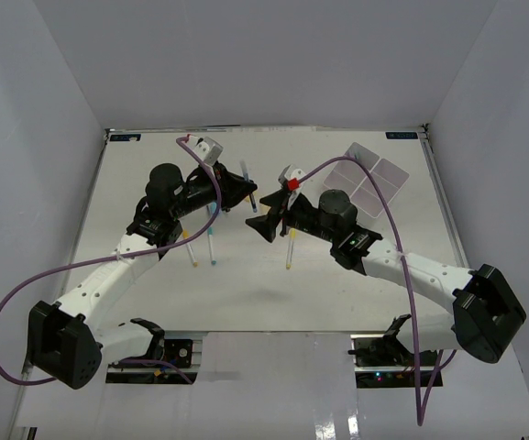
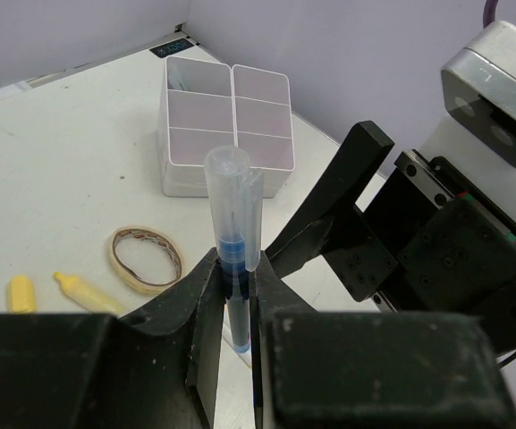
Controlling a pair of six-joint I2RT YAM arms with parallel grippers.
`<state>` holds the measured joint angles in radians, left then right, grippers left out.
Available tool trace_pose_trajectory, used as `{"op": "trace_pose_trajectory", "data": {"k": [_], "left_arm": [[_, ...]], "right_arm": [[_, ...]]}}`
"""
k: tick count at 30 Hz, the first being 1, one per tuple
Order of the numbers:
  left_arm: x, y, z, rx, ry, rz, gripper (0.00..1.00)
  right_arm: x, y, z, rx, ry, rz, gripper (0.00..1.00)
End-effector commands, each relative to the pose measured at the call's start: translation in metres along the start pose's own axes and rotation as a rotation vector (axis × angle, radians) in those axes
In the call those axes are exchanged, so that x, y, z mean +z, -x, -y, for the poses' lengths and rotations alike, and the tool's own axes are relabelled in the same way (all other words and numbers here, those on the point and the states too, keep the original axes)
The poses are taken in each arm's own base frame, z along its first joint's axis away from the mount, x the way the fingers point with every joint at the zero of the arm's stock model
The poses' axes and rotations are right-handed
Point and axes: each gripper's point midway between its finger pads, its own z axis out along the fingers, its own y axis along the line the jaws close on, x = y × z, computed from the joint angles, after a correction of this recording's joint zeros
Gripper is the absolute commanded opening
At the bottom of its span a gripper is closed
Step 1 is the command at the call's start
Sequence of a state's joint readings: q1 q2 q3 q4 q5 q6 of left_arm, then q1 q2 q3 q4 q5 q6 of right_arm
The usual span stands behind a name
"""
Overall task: Sort the stationery into containers
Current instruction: Close the pen cap on the pen.
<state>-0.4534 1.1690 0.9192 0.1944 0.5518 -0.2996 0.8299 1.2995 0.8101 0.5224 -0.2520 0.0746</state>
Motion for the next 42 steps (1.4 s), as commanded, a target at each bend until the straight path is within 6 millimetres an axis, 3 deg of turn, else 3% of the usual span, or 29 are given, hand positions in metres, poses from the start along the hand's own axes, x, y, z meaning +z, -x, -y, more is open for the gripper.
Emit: {"op": "trace_pose_trajectory", "data": {"k": [1, 7, 10, 27, 36, 42], "left_arm": [[-0.006, 0.026, 0.016, 0.068, -0.05, 0.058, 0.0], [-0.005, 0.024, 0.006, 0.072, 0.002, 0.05, 0.0], [-0.006, 0.024, -0.001, 0.08, 0.039, 0.051, 0.0], [-0.005, 0.021, 0.023, 0.069, -0.105, 0.052, 0.0], [-0.004, 0.018, 0.027, 0.061, -0.137, 0.046, 0.0], [-0.003, 0.015, 0.027, 0.059, -0.143, 0.04, 0.0]], "right_arm": [[0.002, 0.023, 0.01, -0.042, -0.04, 0.06, 0.74], [0.001, 0.036, 0.022, -0.055, -0.11, 0.087, 0.7], [-0.003, 0.032, 0.025, -0.062, -0.128, 0.076, 0.71], [0.03, 0.047, 0.018, -0.062, -0.035, 0.12, 0.74], [0.033, 0.063, 0.01, -0.059, 0.007, 0.165, 0.5], [0.03, 0.066, 0.01, -0.049, 0.001, 0.185, 0.23]]}}
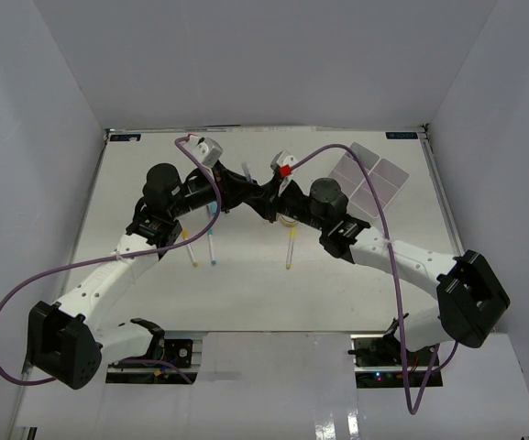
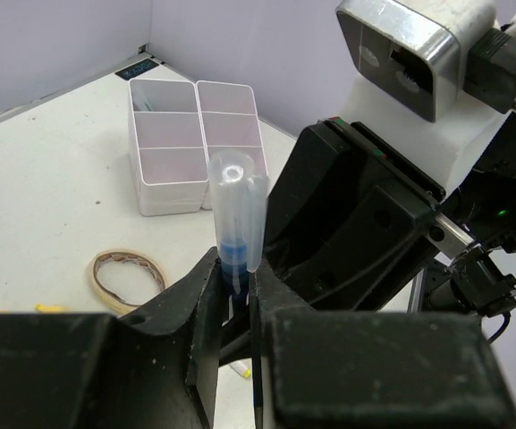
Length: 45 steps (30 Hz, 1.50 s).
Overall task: Sort the stationery into containers
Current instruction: Close the pen cap on the pen.
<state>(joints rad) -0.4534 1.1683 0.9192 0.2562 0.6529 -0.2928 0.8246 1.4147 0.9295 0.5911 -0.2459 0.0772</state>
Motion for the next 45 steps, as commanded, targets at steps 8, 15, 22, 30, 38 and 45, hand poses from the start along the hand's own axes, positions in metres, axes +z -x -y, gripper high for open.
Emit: {"op": "trace_pose_trajectory", "data": {"k": [8, 15, 22, 30, 38, 45], "left_arm": [[-0.002, 0.009, 0.008, 0.018, -0.033, 0.021, 0.0], [-0.001, 0.007, 0.008, 0.009, -0.035, 0.016, 0.13], [0.0, 0.006, 0.006, 0.001, -0.03, 0.015, 0.37], [-0.005, 0.016, 0.013, -0.004, -0.031, 0.022, 0.57], [-0.016, 0.01, 0.035, -0.098, -0.094, -0.033, 0.73], [-0.027, 0.047, 0.045, 0.048, -0.068, -0.006, 0.73]], "right_arm": [[-0.004, 0.028, 0.003, -0.005, -0.03, 0.107, 0.08], [-0.007, 0.03, 0.003, 0.001, -0.037, 0.122, 0.08], [-0.01, 0.03, 0.008, 0.004, -0.067, 0.127, 0.08], [-0.02, 0.016, 0.015, 0.014, -0.111, 0.105, 0.08], [-0.029, 0.012, 0.014, 0.016, -0.097, 0.091, 0.08], [-0.038, 0.013, 0.002, 0.03, 0.026, 0.057, 0.08]]}}
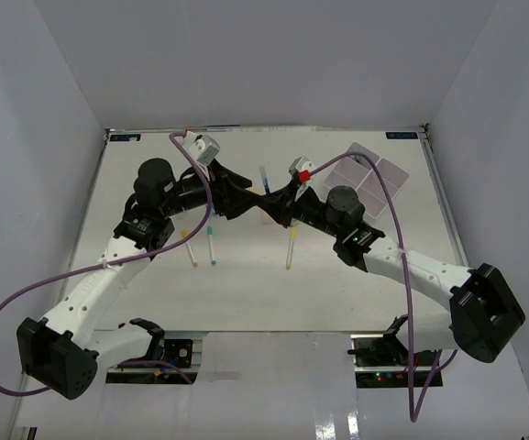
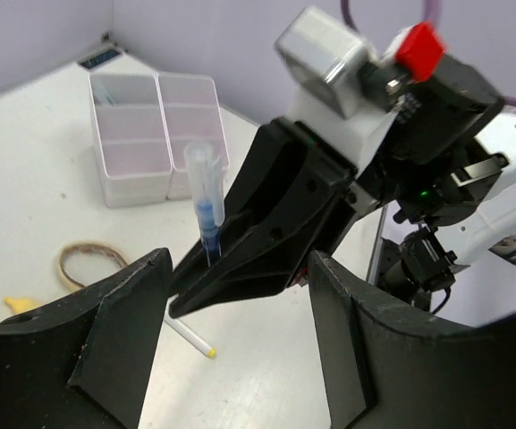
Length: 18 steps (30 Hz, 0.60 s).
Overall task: Sort the stationery into containers
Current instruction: Close the pen cap on the pen.
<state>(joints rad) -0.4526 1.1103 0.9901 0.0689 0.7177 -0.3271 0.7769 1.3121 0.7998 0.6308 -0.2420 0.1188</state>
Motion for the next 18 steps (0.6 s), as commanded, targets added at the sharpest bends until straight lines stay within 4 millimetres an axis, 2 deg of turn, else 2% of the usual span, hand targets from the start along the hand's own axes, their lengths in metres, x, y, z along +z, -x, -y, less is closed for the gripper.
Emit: {"op": "trace_pose_trajectory", "data": {"k": [1, 3, 4, 5, 9, 13, 18], "left_arm": [[-0.013, 0.04, 0.021, 0.167, -0.019, 0.059, 0.73], [-0.011, 0.048, 0.023, 0.205, -0.036, 0.065, 0.73], [-0.009, 0.048, 0.024, 0.23, -0.056, 0.059, 0.73], [-0.009, 0.052, 0.032, 0.252, -0.099, 0.059, 0.73], [-0.003, 0.063, 0.035, 0.308, -0.166, 0.072, 0.73], [0.01, 0.062, 0.027, 0.307, -0.216, 0.05, 0.72], [0.014, 0.063, 0.027, 0.32, -0.251, 0.055, 0.67]], "right_arm": [[-0.01, 0.019, -0.018, 0.012, 0.135, 0.031, 0.08], [-0.014, 0.022, -0.015, 0.018, 0.165, 0.031, 0.08], [-0.017, 0.022, -0.023, 0.019, 0.217, 0.024, 0.08], [-0.019, 0.024, -0.019, 0.015, 0.223, 0.023, 0.08], [-0.025, 0.03, -0.025, 0.01, 0.31, 0.009, 0.08], [-0.031, 0.036, -0.035, 0.002, 0.399, 0.006, 0.08], [-0.032, 0.044, -0.039, -0.006, 0.428, 0.015, 0.08]]}}
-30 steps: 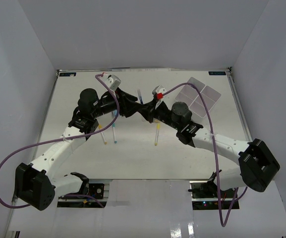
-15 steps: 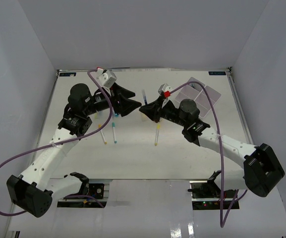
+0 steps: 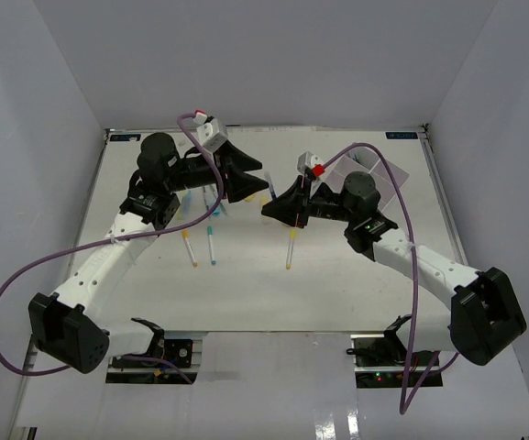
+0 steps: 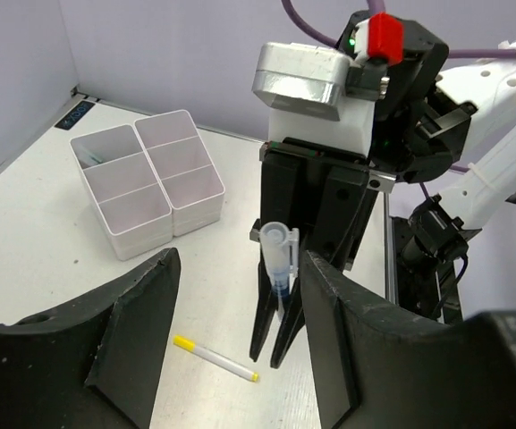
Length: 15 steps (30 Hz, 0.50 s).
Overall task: Sort the stationery into containers
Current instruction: Close the pen cap on the pen.
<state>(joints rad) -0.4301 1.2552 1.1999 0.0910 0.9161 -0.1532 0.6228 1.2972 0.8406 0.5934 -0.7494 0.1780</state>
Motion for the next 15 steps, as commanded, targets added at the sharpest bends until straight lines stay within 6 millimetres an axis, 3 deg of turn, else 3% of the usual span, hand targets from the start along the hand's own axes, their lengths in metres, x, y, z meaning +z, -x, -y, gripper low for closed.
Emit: {"op": "trace_pose_trajectory", "data": {"k": [1, 9, 15], "left_arm": [[-0.002, 0.024, 0.013, 0.09, -0.067, 0.039, 0.66], [-0.004, 0.029, 0.029, 0.111, -0.149, 0.062, 0.57], [-0.005, 0.024, 0.043, 0.096, -0.257, 0.048, 0.56]], "right_arm": [[0.0, 0.032, -0.016, -0.059, 0.082, 0.049, 0.08], [0.003, 0.042, -0.02, -0.064, 0.108, 0.068, 0.08], [0.004, 0.043, -0.021, -0.06, 0.124, 0.066, 0.08]]}}
